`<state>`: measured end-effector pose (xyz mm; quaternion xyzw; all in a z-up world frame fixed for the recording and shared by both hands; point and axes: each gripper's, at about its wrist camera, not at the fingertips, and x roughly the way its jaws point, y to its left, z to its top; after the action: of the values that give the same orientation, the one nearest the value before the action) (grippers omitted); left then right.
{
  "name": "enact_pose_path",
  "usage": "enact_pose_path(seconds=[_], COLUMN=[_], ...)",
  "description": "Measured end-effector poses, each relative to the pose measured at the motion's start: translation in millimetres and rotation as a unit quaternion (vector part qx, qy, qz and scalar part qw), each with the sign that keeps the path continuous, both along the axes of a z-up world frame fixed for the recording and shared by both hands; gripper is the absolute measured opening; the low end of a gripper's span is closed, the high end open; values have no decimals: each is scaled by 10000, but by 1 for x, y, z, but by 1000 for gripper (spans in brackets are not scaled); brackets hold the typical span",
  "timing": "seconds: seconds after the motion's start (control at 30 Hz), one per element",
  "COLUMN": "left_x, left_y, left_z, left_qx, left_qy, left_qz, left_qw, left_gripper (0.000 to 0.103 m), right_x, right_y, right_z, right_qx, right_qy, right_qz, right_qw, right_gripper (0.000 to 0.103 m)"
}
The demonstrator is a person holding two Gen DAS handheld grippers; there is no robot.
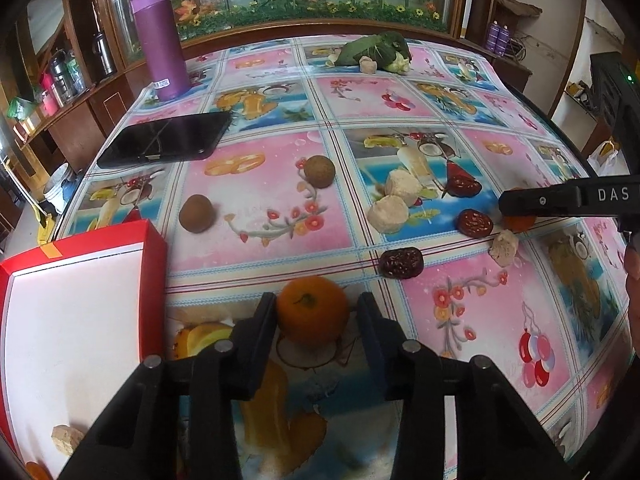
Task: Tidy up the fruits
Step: 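Reach back to the table and grasp an orange with each tool, then carry both oranges into the white tray and open both tools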
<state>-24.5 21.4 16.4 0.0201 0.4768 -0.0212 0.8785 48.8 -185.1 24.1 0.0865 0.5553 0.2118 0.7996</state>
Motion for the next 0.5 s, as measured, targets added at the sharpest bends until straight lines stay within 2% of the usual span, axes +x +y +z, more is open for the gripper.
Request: enact_pose_path(seconds=[0.3,0.5], left_x=[-5,-37], left_y=[1,8], left_z=[5,37], left_qx=[-132,-167], left_qy=[-122,-644], left_qz=[55,147], left_qw=[9998,9977], left_gripper=[38,38], right_x=[-3,-13], right_y=[1,9], right_z=[9,27], right_qx=[182,849], right_qy=[-172,-525], right_qz=[-14,126], right_qw=[9997,9949], right_gripper=[31,31])
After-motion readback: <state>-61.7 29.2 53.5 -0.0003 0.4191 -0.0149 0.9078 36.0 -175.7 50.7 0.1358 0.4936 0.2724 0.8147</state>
